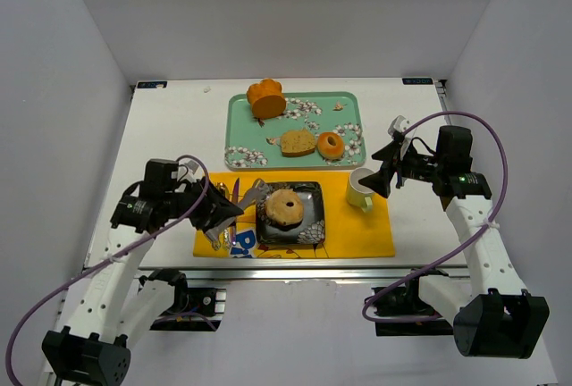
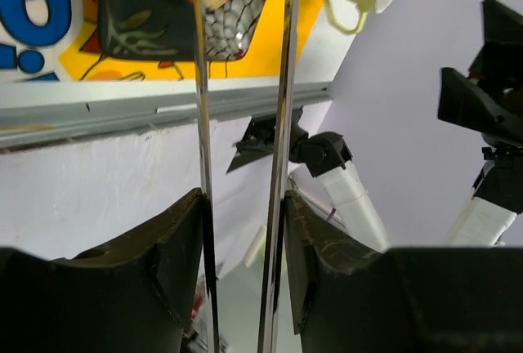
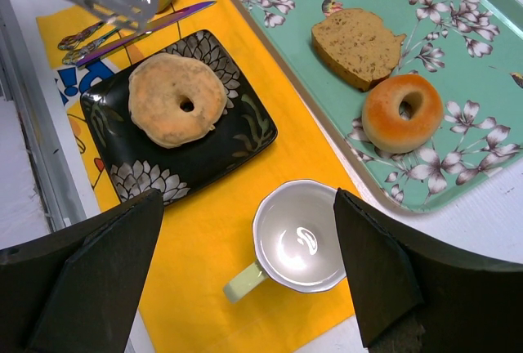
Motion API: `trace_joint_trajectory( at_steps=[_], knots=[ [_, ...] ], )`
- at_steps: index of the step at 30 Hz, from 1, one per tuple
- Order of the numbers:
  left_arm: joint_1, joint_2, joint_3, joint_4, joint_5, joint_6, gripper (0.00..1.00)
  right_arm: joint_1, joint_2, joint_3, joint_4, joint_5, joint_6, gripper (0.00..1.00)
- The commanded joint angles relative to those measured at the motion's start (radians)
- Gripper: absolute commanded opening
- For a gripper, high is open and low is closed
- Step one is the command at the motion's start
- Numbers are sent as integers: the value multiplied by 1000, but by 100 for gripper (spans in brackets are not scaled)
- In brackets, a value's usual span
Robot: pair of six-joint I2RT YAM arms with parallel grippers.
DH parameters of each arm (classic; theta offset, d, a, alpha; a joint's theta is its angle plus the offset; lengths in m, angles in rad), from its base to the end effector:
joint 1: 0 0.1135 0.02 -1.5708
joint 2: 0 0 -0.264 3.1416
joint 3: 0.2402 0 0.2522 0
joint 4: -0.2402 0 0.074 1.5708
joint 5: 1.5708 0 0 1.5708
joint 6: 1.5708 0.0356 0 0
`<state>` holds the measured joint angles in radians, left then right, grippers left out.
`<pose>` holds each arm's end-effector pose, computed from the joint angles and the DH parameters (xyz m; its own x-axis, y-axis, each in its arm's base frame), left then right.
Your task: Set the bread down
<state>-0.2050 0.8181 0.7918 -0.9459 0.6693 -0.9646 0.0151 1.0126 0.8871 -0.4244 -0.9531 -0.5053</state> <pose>0.1359 -0.0508 0.2755 -0.8733 -0.4767 0.1002 -0.3787 0.5351 -0.7551 0.2109 0.0322 0.3168 -0.1166 -0.2821 -0.9523 -0.8687 0.4937 -0.0399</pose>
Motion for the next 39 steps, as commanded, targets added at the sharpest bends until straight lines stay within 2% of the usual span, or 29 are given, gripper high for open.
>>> trace_joint_trajectory(
  at_steps=[1, 3, 6, 10, 12, 18, 28, 39],
  knots=[
    [-2, 51, 137, -39, -59, 79, 51, -3, -14, 16, -4, -27, -9, 89],
    [-2, 94, 168, -8, -39, 105, 50, -3, -12, 18, -2, -27, -9, 89],
    [-11, 208, 195, 126, 18, 127, 45, -3, -9, 16, 9, -32, -4, 89],
    [-111, 389, 221, 362, 18, 80, 45, -3, -9, 24, 18, -21, 5, 89],
    [-183, 518, 267, 423, 7, 67, 45, -3, -12, 27, 15, -15, 2, 89],
    [-235, 739, 354, 593, -1, -2, 45, -3, -42, 10, 9, 11, -12, 89],
    [-241, 869, 328, 883, 67, -190, 49, -3, -55, -13, 7, 22, -12, 89],
    [-251, 967, 376, 885, 84, -224, 56, -3, -45, -13, 9, 27, -12, 89]
  ],
)
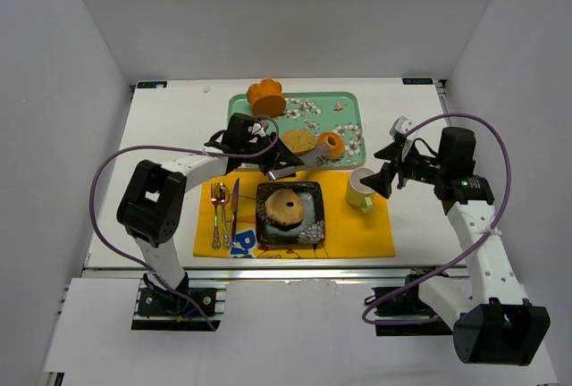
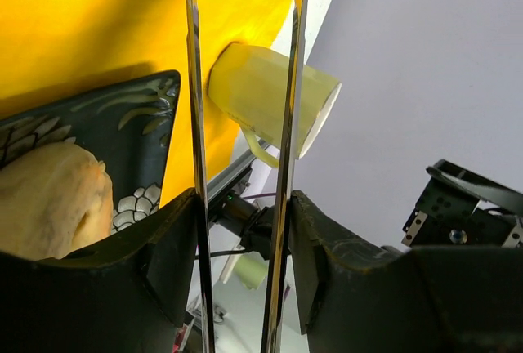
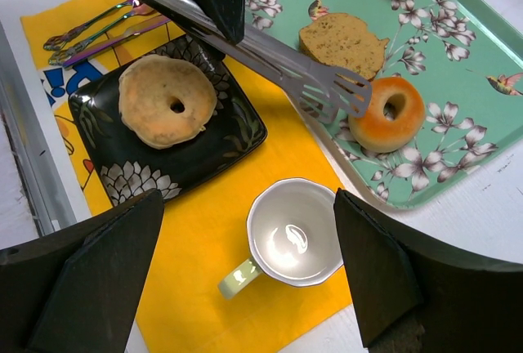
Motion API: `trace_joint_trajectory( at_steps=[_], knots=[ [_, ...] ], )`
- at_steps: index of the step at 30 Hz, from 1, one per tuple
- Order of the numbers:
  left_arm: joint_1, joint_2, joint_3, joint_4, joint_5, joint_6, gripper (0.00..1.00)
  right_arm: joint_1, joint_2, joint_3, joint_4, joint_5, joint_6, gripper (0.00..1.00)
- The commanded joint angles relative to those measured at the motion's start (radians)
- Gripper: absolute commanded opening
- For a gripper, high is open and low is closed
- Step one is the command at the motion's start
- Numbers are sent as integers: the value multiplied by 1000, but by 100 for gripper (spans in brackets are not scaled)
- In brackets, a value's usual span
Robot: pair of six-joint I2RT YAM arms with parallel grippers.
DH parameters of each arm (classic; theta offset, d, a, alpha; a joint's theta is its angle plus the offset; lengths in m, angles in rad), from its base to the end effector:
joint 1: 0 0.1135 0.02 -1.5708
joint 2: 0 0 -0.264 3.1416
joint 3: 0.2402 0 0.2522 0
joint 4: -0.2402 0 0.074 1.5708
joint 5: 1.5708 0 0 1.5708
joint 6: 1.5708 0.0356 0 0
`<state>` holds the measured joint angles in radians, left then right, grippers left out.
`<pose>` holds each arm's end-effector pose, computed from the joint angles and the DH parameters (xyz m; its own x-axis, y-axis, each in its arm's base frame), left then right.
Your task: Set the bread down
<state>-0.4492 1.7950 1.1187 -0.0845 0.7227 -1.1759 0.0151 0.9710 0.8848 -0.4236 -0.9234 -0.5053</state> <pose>0.3323 -0.1863 0.1949 -0.9379 -0.3164 0.1423 -0.2820 0.4563 -0.8440 0.2031 0.0315 0.3235 -0.0856 -0.2933 -0.9522 -0.8533 0.5149 -0.0819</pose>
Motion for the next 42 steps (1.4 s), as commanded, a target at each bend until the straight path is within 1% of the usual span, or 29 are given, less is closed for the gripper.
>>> trace_joint_trajectory(
  at_steps=[1, 9, 12, 14, 15, 18, 19, 20, 22, 23, 26, 28, 30, 32, 33, 35, 36, 37, 39, 40, 41, 42],
  knots=[
    [-6, -6, 50, 22, 34, -13, 56, -3, -2, -10, 8, -3, -12, 89],
    [-8, 59, 89, 42, 44, -25, 56, -3, 0, -12, 9, 0, -7, 89],
    [-8, 89, 110, 34, 49, -25, 56, -32, 0, -12, 9, 3, -7, 89],
    [-8, 105, 119, 28, 52, -25, 54, -32, 0, -12, 11, 4, -7, 89],
    [-8, 110, 119, 26, 58, -24, 49, -32, 0, -9, 11, 5, -6, 89],
    [-8, 109, 116, 35, 63, -27, 40, -33, -2, -10, 11, 6, -6, 89],
    [-8, 106, 116, 37, 61, -27, 34, -33, -3, -9, 11, 5, -6, 89],
    [-8, 99, 116, 41, 63, -28, 31, -33, -2, -10, 11, 5, -6, 89],
    [-8, 90, 116, 64, 70, -34, 27, -35, -3, -9, 11, 1, -4, 89],
    [-8, 86, 122, 74, 73, -34, 23, -35, -3, -7, 11, 0, -4, 89],
    [-9, 49, 141, 104, 90, -28, 19, -35, -5, -1, 8, 0, -6, 89],
    [-9, -3, 151, 89, 95, -2, 16, -35, -6, 3, 6, -2, -10, 89],
    [-9, -49, 145, 8, 98, 40, 14, -37, -9, 6, 5, -5, -10, 89],
    [-9, -133, 126, -38, 96, 62, 14, -37, -11, 9, -1, -6, -13, 89],
    [-9, -201, 98, -91, 89, 85, 14, -37, -11, 13, -3, -8, -15, 89],
    [-9, -270, 75, -174, 77, 117, 14, -37, -9, 14, -7, -12, -18, 89],
    [-9, -302, 61, -260, 69, 154, 14, -37, -9, 16, -9, -15, -18, 89],
    [-9, -363, 28, -302, 61, 169, 14, -37, -6, 17, -9, -17, -19, 89],
    [-9, -429, -26, -400, 50, 194, 14, -37, -5, 20, -17, -23, -21, 89],
    [-9, -462, -92, -420, 46, 196, 14, -37, -2, 23, -18, -25, -22, 89],
    [-9, -532, -126, -432, 44, 193, 14, -37, 0, 25, -21, -28, -24, 89],
    [-9, -563, -158, -452, 41, 184, 14, -37, 0, 26, -27, -32, -24, 89]
  ],
)
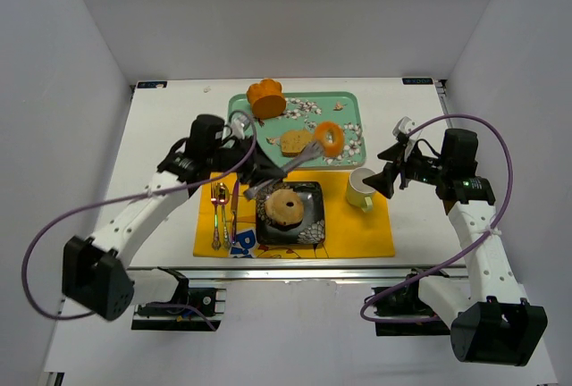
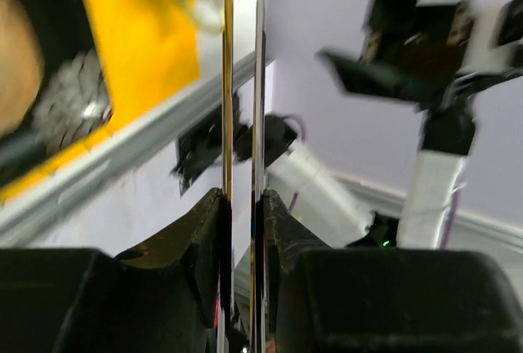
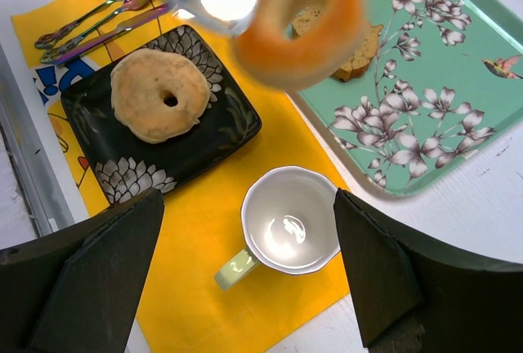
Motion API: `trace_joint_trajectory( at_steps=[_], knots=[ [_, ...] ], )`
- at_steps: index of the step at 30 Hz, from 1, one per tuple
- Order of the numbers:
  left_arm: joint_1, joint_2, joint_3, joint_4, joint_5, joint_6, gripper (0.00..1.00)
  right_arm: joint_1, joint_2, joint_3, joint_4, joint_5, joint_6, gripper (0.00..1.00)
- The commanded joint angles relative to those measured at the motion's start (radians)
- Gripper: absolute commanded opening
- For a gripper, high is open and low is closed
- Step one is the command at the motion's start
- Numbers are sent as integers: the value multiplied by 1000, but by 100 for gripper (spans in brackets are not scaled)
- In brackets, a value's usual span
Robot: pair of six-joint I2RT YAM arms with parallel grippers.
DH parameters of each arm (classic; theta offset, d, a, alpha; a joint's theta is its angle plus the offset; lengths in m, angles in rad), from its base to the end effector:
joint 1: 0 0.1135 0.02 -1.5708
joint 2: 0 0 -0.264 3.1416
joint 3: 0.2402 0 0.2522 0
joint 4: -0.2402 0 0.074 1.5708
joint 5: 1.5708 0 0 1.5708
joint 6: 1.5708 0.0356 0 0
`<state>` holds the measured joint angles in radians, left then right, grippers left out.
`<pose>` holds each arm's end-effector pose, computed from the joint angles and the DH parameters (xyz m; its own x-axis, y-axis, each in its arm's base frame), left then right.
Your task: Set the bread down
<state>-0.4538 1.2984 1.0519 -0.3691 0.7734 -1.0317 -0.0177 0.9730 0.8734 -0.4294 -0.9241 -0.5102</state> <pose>0.2429 -0.1461 0.3087 -0.9755 -0.2074 -0.0729 -0.0212 0.4190 -0.9077 0.2040 0.0248 0.3189 -0.1091 -0.2924 -0.9501 -0.8383 0.5407 -0.0701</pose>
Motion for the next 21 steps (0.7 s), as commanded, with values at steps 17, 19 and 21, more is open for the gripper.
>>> trace_joint_trajectory(
  at_steps=[17, 19, 21],
  knots=[
    [-5, -122, -176, -387, -103, 185, 44, -4, -13, 36, -58, -35, -45, 89],
    [-5, -113, -156, -401, -106, 193, 55, -4, -14, 35, -60, -33, -45, 89],
    [-5, -114, -136, -415, -108, 196, 60, -4, -14, 33, -55, -35, -45, 89]
  ],
)
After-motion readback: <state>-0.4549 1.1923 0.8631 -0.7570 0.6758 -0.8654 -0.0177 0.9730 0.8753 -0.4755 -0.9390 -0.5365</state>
